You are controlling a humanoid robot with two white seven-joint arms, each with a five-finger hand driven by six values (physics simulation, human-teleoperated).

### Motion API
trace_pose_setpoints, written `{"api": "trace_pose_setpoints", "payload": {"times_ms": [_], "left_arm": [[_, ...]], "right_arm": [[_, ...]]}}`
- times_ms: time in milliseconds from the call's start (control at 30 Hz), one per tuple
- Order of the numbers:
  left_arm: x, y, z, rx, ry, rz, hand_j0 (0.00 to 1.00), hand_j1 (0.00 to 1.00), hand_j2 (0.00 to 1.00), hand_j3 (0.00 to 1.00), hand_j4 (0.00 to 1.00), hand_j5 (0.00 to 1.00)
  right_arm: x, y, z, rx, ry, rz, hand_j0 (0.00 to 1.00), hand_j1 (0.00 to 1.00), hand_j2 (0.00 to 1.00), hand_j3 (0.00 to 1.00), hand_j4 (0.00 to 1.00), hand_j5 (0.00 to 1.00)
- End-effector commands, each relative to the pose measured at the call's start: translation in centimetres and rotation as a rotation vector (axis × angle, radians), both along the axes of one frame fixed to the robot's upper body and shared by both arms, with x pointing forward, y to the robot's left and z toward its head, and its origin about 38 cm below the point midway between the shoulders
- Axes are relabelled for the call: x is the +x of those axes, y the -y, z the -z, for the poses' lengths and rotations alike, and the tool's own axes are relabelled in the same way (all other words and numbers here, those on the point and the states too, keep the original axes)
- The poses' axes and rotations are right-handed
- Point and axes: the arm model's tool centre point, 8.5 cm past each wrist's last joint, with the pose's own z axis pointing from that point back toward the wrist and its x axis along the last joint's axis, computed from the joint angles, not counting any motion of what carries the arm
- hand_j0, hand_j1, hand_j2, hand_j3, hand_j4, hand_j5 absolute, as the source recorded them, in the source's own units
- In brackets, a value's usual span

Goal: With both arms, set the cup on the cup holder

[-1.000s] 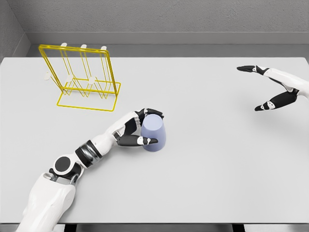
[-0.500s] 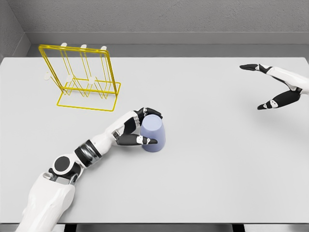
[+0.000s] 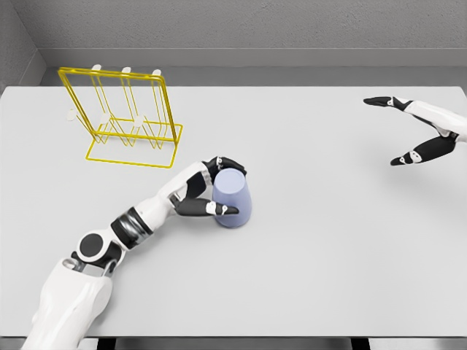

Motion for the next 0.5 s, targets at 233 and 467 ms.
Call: {"api": "trace_pose_setpoints", "payload": {"times_ms": [233, 467], "left_arm": [[0.4, -2.1, -2.9, -0.051, 0.061, -0.031, 0.55, 0.55, 0.55, 0.55, 0.55, 0.55], [0.3, -3.2, -4.9, -0.062, 0.106, -0.033, 0.55, 0.55, 0.55, 0.55, 0.55, 0.55]], "right_arm": [[-0.1, -0.2, -0.3, 0.007, 0.005, -0.008, 1.00, 1.00, 1.00, 1.00, 1.00, 1.00], [-0.1, -0.8, -0.6, 0.010, 0.012, -0.025, 1.00, 1.00, 1.00, 1.00, 1.00, 1.00]]}}
